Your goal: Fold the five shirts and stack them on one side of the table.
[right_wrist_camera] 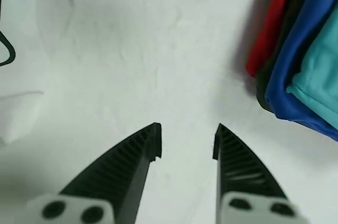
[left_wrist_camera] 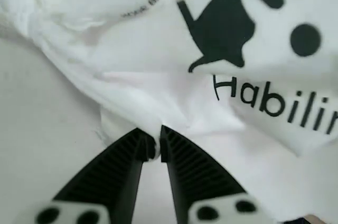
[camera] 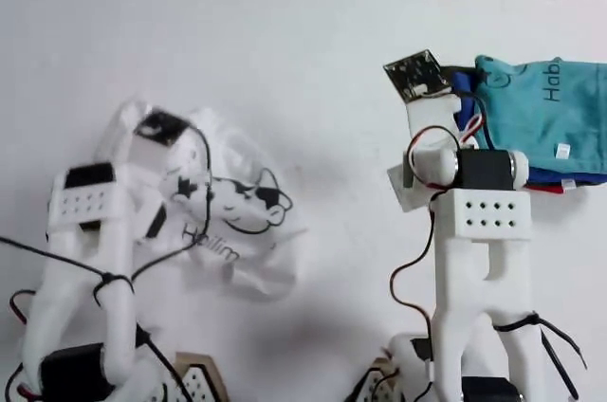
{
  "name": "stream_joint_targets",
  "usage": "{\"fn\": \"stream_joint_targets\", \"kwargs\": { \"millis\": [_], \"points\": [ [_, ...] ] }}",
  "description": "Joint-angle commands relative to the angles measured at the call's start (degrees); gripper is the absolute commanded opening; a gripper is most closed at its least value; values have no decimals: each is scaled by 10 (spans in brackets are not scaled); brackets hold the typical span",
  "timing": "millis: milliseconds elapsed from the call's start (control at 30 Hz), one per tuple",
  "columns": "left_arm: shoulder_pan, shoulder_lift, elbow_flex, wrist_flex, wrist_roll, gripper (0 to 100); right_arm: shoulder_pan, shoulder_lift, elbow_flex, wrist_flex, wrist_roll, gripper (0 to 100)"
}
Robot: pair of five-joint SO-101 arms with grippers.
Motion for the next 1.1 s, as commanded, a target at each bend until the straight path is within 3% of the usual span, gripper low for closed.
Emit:
{"fn": "stream_joint_targets", "kwargs": {
  "millis": [0,200,333,533,800,1067],
  "points": [
    [23,-21,-153,127,18,25,-4,-22,-5,3,-10,163],
    [25,-21,-309,295,17,25,-15,-15,-38,-31,-148,162],
    [-25,-25,-274,286,14,25,-102,37,-117,-45,-170,162],
    [-69,-29,-182,266,-25,25,-212,242,-309,-39,-173,163],
    [-200,-29,-116,219,-77,25,-308,506,-575,-16,-174,165],
    [-237,-29,-81,218,-83,25,-386,716,-716,-17,-175,211]
  ]
}}
